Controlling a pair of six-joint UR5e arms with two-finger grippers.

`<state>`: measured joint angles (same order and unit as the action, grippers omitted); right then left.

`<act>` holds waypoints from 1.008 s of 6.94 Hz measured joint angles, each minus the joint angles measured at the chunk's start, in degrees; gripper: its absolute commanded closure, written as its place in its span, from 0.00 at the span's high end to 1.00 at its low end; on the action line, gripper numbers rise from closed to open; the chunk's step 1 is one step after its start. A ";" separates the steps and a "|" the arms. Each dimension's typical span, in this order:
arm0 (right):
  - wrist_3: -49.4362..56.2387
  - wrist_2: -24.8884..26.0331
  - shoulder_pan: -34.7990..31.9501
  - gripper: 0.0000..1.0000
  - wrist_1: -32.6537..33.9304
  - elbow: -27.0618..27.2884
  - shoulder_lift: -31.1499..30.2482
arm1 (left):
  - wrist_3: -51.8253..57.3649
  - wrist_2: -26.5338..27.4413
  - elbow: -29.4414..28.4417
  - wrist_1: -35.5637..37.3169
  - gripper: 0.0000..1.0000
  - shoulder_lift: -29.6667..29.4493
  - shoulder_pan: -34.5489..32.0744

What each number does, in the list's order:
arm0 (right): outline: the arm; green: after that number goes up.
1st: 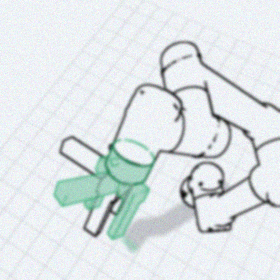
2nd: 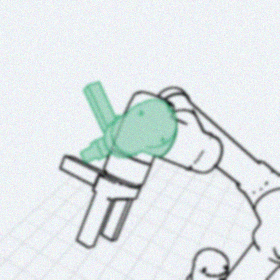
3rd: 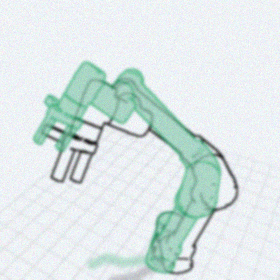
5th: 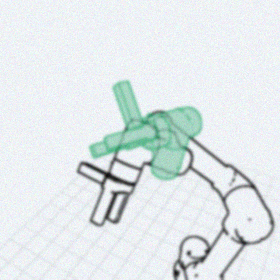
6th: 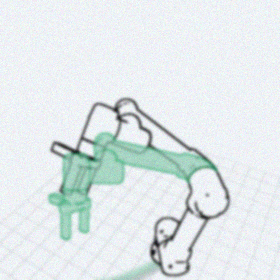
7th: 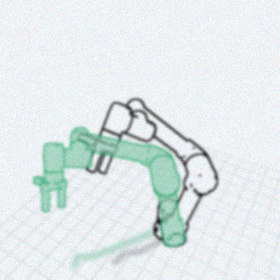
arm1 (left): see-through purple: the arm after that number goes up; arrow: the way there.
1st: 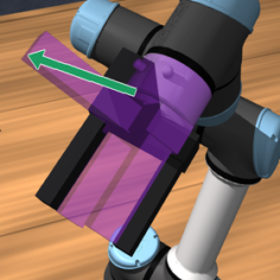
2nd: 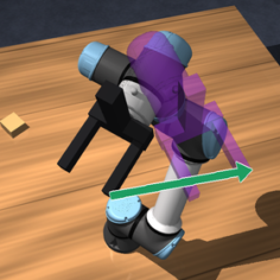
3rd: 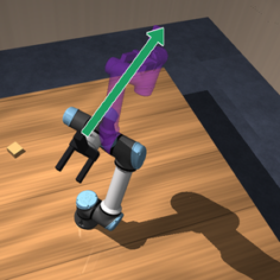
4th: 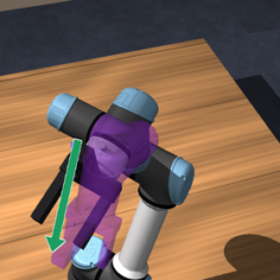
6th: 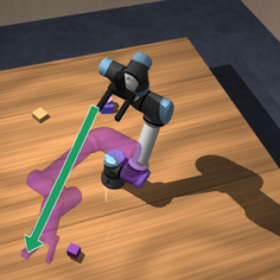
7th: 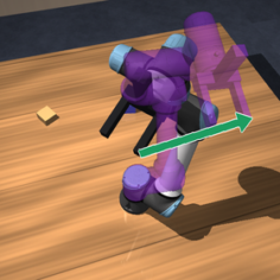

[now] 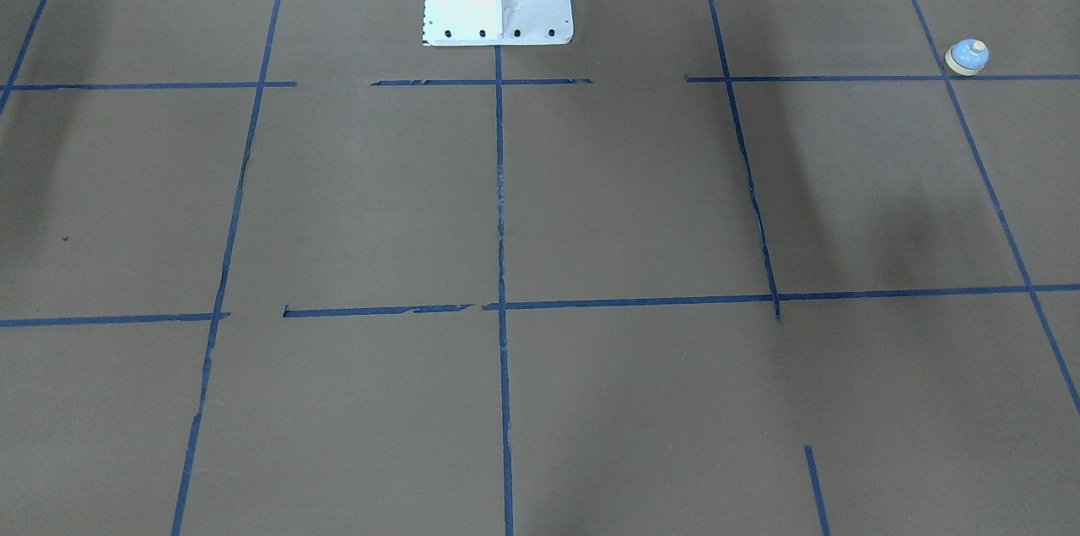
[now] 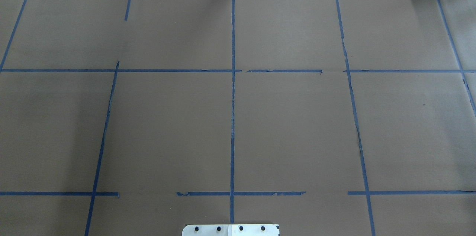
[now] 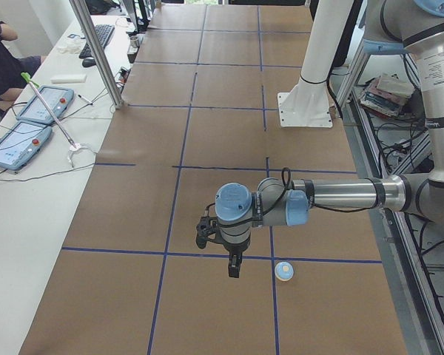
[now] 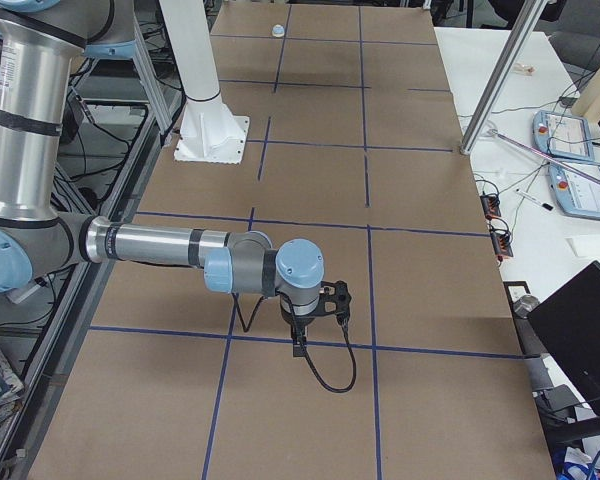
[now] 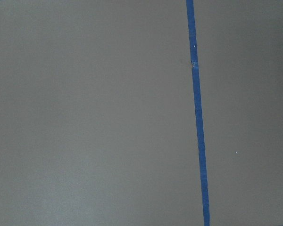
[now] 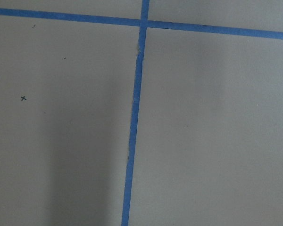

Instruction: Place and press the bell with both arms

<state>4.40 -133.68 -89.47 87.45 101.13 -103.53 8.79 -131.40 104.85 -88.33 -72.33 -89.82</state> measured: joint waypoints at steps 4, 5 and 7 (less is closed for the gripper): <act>-0.06 -0.07 0.00 1.00 0.00 0.04 0.00 | -0.10 0.05 1.45 -0.21 1.00 -0.52 0.40; -0.08 -0.03 0.00 1.00 0.00 0.04 0.00 | -0.23 0.13 1.51 -1.49 1.00 -2.08 0.47; -0.07 0.05 0.00 1.00 -0.02 0.04 0.00 | -0.22 -0.42 1.47 -4.88 1.00 -4.75 0.47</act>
<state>4.33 -133.63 -89.47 87.43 101.16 -103.53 8.57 -131.82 106.33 -93.21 -77.08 -89.35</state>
